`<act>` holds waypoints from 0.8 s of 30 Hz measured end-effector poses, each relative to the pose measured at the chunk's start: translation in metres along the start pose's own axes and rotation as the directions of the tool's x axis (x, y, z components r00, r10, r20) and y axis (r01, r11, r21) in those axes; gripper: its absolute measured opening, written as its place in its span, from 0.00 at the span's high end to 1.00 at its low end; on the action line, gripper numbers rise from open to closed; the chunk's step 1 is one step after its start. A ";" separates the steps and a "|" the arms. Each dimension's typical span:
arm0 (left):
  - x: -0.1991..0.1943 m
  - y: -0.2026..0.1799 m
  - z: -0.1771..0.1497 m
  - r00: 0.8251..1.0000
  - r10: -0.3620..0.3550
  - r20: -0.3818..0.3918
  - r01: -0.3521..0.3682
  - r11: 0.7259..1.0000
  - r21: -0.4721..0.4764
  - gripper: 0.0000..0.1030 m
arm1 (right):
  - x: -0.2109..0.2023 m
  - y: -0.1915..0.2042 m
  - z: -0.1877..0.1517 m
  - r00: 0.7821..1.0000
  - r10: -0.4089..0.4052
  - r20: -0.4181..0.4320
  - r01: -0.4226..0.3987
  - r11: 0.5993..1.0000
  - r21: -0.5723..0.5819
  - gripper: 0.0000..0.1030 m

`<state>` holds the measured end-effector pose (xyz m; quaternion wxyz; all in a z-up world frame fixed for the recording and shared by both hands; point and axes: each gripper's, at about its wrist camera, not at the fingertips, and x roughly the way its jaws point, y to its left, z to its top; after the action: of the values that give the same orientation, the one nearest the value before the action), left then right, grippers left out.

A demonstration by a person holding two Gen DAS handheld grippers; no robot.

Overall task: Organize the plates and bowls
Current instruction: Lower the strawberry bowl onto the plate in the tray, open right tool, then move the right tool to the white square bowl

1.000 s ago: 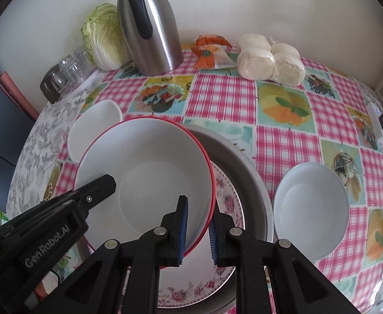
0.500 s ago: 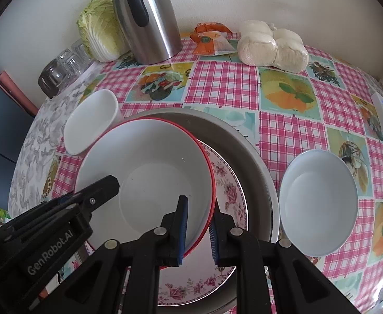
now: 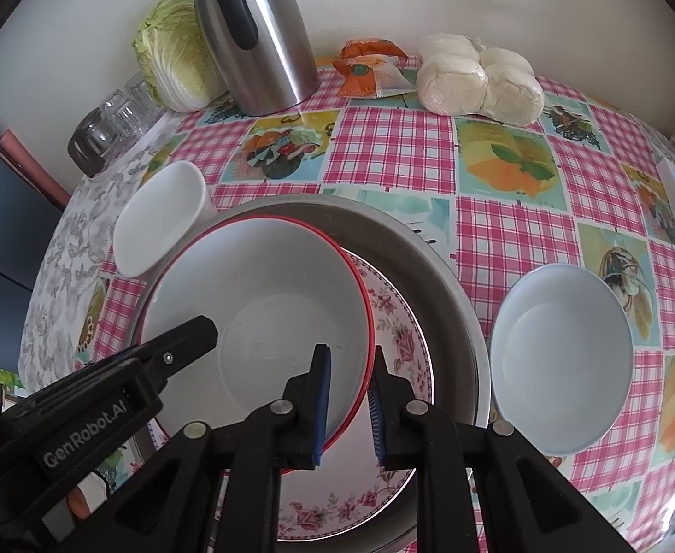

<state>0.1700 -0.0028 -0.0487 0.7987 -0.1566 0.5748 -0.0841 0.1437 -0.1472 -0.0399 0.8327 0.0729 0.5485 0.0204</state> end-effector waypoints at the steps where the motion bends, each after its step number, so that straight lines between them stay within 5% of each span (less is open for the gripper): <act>1: -0.001 -0.001 0.000 1.000 0.002 0.003 -0.002 1.000 0.003 0.82 | -0.001 0.000 0.000 1.000 -0.002 0.003 0.002 1.000 -0.001 0.82; 9: -0.020 -0.003 0.003 0.997 0.034 0.074 -0.036 0.999 0.030 0.79 | -0.022 -0.002 0.004 0.997 -0.024 0.078 0.024 1.000 -0.003 0.82; 11: -0.026 -0.004 0.004 0.994 0.045 0.100 -0.049 0.998 0.036 0.70 | -0.026 -0.004 0.006 0.995 -0.028 0.097 0.028 1.000 -0.001 0.82; 16: -0.040 -0.004 0.006 0.984 0.079 0.157 -0.087 0.995 0.044 0.53 | -0.032 -0.004 0.008 0.992 -0.044 0.122 0.044 0.999 0.000 0.62; 18: -0.041 -0.001 0.007 0.982 0.093 0.163 -0.099 0.995 0.030 0.45 | -0.034 -0.004 0.009 0.990 -0.052 0.132 0.052 0.999 0.005 0.43; 24: -0.040 0.011 0.009 0.972 0.169 0.166 -0.167 0.986 -0.027 0.29 | -0.035 -0.007 0.010 0.987 -0.081 0.140 0.081 0.997 0.010 0.26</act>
<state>0.1653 0.0214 -0.0146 0.8475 -0.1189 0.5173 0.0010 0.1388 -0.1591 -0.0053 0.8691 0.0537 0.4912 -0.0199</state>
